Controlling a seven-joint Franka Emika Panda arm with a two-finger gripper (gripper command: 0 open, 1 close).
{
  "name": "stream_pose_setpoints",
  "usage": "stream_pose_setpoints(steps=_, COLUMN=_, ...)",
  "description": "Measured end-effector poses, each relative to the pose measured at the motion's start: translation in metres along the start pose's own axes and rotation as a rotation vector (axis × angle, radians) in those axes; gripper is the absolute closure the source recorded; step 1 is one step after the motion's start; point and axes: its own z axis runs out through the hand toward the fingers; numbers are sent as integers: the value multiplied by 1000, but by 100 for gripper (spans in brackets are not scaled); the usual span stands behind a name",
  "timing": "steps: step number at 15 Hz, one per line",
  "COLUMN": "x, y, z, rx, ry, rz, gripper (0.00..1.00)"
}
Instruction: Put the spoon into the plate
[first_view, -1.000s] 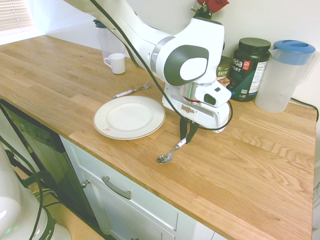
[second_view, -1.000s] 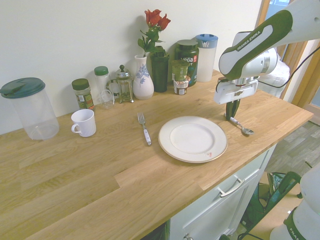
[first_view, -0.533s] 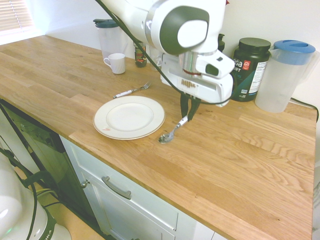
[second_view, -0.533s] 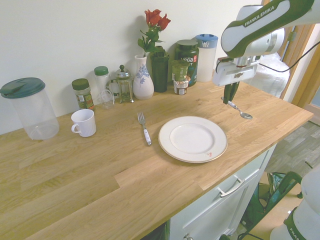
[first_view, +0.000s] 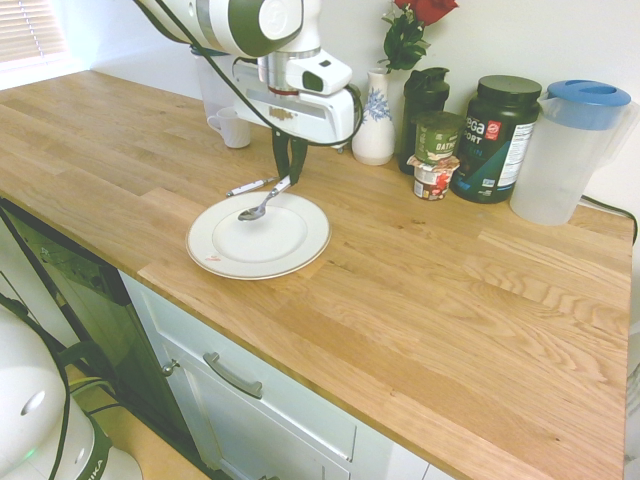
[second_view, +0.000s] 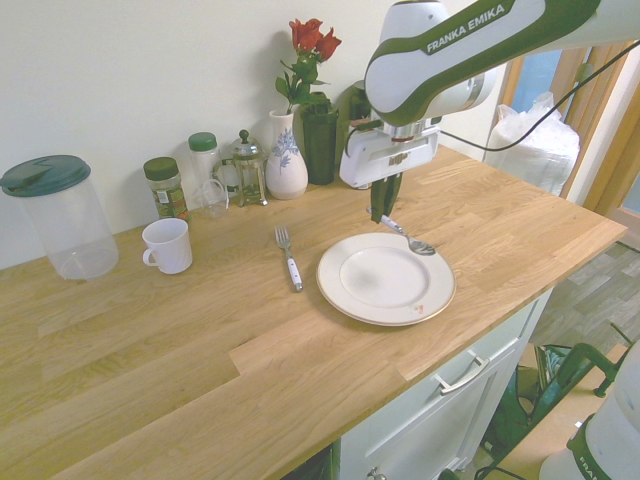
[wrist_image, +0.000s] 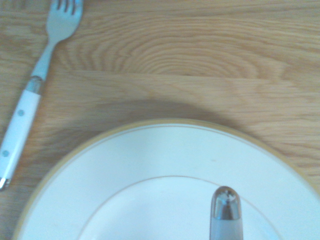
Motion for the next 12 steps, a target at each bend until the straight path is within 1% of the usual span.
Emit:
stream_pose_setpoints(steps=4, x=-6, y=-18, z=31, rx=-16, ry=-18, rz=-4, gripper=100)
stream_pose_setpoints(steps=12, x=-12, y=-25, z=54, rx=-48, ry=-47, rz=-9, gripper=100)
